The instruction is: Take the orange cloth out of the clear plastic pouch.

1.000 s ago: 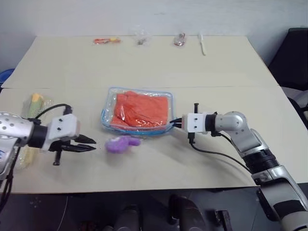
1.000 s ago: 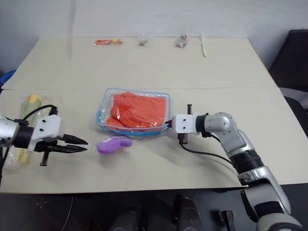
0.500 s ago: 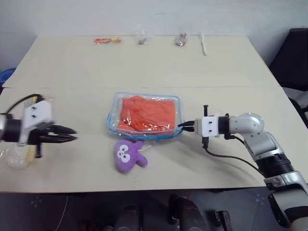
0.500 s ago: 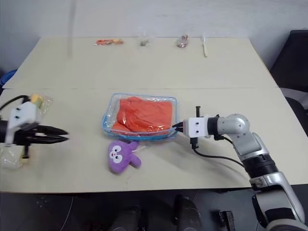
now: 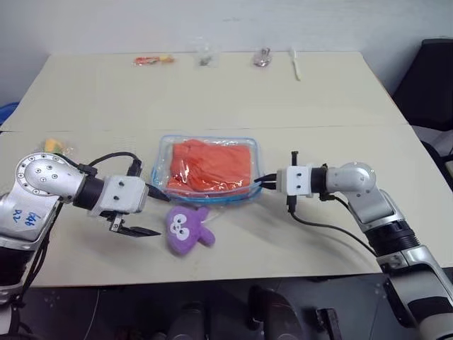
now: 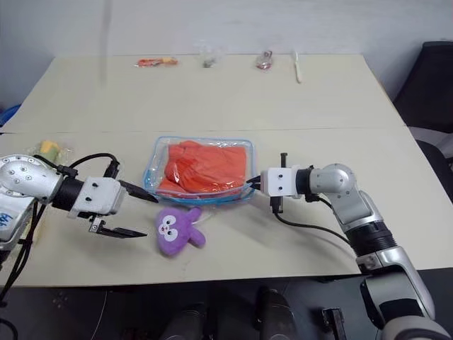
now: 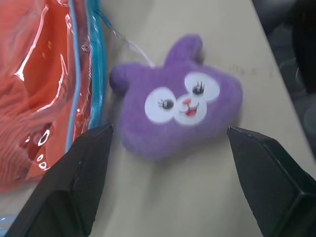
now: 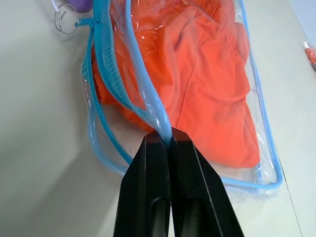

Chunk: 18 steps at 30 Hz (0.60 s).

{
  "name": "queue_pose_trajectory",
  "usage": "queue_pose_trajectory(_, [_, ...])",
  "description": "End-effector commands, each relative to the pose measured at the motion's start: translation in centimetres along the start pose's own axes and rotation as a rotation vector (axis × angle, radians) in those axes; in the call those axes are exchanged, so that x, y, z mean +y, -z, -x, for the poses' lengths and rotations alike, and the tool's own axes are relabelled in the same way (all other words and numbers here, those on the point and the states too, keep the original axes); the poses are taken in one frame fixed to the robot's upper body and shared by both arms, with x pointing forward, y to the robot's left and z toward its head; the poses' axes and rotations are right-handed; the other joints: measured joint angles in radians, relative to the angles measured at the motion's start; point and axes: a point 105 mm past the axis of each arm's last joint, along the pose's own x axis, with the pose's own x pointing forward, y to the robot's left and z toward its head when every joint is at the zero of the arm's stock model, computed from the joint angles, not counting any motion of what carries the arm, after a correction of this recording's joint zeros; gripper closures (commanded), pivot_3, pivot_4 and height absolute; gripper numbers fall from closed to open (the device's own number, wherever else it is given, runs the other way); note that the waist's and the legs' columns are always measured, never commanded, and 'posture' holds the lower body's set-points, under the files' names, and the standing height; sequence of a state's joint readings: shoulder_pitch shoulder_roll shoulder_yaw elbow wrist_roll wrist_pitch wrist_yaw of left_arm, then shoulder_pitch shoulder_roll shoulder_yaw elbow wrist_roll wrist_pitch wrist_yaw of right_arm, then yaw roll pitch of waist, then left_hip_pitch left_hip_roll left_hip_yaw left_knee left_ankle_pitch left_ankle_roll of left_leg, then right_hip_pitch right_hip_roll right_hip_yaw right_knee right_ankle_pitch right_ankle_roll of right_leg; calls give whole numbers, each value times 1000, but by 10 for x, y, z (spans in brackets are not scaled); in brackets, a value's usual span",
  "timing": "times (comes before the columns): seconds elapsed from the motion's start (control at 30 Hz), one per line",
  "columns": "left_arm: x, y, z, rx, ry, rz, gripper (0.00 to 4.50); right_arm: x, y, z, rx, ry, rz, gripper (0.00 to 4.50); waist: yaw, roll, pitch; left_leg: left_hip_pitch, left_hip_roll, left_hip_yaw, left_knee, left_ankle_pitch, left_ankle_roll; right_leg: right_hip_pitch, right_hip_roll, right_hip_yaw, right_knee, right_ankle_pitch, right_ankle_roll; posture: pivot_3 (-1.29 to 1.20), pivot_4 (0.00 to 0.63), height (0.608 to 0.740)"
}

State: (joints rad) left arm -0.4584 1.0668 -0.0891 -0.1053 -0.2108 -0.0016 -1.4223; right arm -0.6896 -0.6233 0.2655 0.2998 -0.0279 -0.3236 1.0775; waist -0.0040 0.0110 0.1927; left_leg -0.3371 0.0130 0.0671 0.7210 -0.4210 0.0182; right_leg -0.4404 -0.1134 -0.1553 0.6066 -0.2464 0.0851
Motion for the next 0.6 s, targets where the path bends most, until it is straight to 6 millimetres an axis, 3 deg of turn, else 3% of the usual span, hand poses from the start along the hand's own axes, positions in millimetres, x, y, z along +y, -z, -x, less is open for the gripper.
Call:
queue_pose_trajectory(0.03, [2,-2,-11,6,39,-151,610,-12,-6,3,-12,42,17,4500,3,0,0,0,0,0,0,0,0,0,0,0,0,0,0,0,150,740])
queue_pose_trajectory(0.3, [6,-14,-39,-71,60,-257,610,-12,-8,-2,-21,36,14,4500,0,0,0,-1,0,0,1,0,0,0,0,0,1,0,0,0,150,740])
queue_pose_trajectory(0.43, [-2,-8,-45,-59,98,-263,610,-13,-9,-4,-22,35,15,4500,0,0,0,-1,0,0,1,0,0,0,0,0,1,0,0,0,150,740])
queue_pose_trajectory(0.6, [-8,2,-45,-29,128,-274,1747,-15,-11,-4,-25,37,16,4500,0,0,0,0,0,0,1,0,0,0,0,0,1,0,0,0,150,740])
